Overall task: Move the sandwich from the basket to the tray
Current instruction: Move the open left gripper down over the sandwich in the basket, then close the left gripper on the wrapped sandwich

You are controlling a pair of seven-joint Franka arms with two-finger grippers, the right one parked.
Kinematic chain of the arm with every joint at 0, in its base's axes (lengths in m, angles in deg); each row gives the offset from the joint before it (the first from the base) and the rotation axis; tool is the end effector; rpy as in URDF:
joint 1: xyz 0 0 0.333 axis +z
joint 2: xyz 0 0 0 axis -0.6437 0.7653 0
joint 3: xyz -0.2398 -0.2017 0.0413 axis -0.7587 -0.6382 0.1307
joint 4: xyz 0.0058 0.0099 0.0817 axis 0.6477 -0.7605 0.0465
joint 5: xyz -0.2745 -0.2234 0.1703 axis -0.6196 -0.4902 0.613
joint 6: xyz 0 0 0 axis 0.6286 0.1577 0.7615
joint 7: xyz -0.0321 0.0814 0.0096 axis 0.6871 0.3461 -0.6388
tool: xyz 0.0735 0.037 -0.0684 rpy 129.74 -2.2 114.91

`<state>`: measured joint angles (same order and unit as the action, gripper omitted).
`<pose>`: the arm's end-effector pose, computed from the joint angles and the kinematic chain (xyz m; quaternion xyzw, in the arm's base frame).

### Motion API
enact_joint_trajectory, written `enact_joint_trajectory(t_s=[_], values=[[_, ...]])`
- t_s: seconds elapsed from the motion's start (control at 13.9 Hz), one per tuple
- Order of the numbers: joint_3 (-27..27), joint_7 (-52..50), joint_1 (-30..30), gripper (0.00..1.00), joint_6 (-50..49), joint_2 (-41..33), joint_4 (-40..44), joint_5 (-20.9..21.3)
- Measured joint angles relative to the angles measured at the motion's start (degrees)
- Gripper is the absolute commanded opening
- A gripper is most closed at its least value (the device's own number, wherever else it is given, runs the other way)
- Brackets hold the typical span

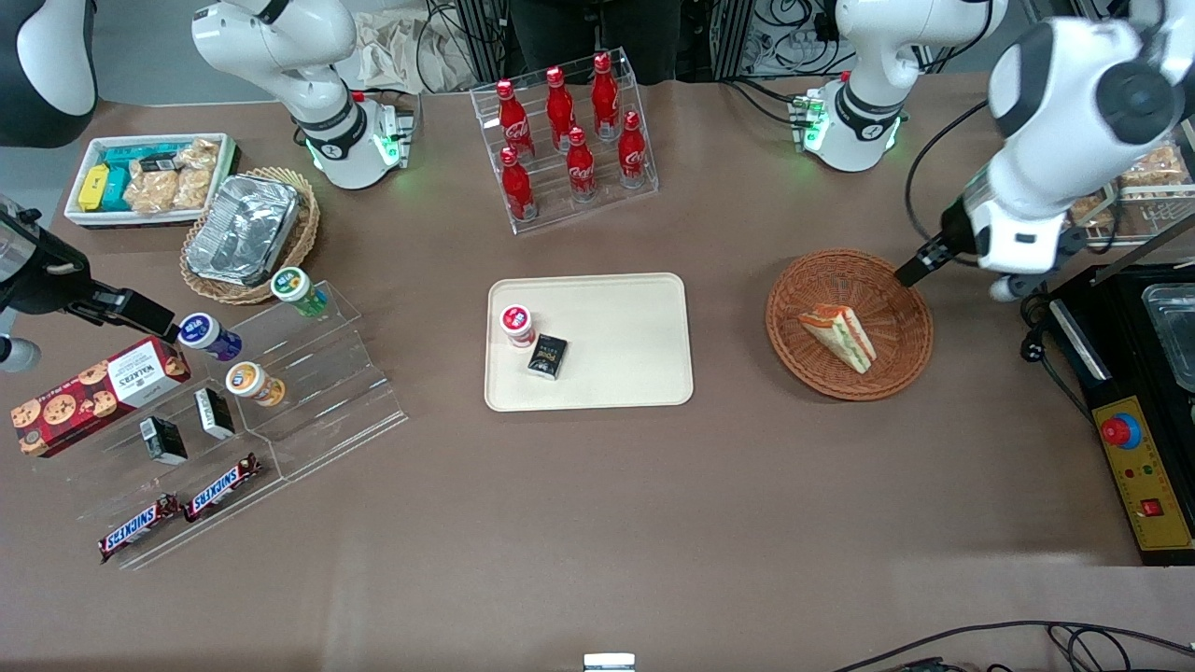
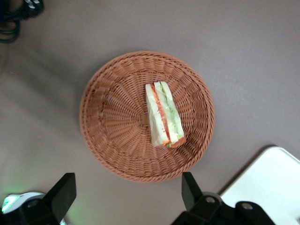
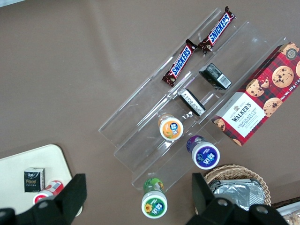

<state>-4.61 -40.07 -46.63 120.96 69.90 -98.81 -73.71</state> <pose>0.4650 -0.0728 0.4475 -0.9446 -0.3252 0.0452 0.0044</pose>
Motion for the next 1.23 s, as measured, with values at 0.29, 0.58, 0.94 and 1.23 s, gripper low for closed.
enact_joint_trajectory(t_s=[0.29, 0.58, 0.94, 1.23], values=[[-1.6, -5.1, -0.8, 1.00, 6.9, 4.4, -3.1, 0.0], [-2.4, -8.7, -0.8, 1.00, 13.0, 10.4, -3.5, 0.0], [-2.7, -12.4, -1.0, 1.00, 17.5, 16.1, -3.7, 0.0], [-2.9, -14.0, -3.6, 0.99, 21.5, 18.8, -4.9, 0.1]])
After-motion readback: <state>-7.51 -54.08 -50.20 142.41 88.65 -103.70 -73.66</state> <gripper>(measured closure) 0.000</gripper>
